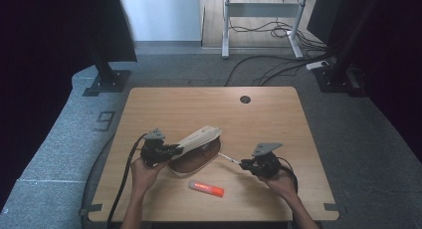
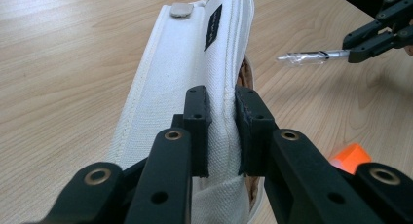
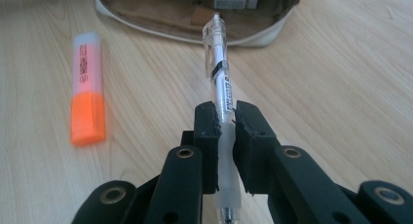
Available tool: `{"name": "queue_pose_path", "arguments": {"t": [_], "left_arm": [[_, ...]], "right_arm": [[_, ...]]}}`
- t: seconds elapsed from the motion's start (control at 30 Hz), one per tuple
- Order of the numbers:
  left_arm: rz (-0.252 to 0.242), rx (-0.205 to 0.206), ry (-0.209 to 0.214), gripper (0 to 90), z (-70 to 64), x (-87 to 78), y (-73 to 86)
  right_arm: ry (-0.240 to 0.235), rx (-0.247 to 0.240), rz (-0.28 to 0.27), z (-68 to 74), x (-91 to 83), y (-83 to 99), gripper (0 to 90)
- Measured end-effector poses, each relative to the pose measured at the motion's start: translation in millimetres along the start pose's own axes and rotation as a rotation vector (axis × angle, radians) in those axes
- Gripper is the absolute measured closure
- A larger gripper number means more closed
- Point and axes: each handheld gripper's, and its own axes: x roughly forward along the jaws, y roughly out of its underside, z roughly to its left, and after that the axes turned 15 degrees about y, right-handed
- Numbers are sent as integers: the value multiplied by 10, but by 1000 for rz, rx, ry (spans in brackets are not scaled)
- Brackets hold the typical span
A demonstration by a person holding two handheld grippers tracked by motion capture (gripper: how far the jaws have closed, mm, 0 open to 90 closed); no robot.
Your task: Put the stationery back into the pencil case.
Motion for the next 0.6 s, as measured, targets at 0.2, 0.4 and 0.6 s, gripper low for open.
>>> {"name": "queue_pose_path", "arguments": {"t": [0.2,0.4,0.6], "left_arm": [[-2,0,0,769,1,-1,-1],[-19,-6,0,769,1,-12,-6],[-32,-10,2,770,3,-33,-12]], "right_arm": [[-8,-12,2,10,111,-121,786],[-19,-25,3,38,214,-226,786],[-31,-41,9,88,344,-333,786]]}}
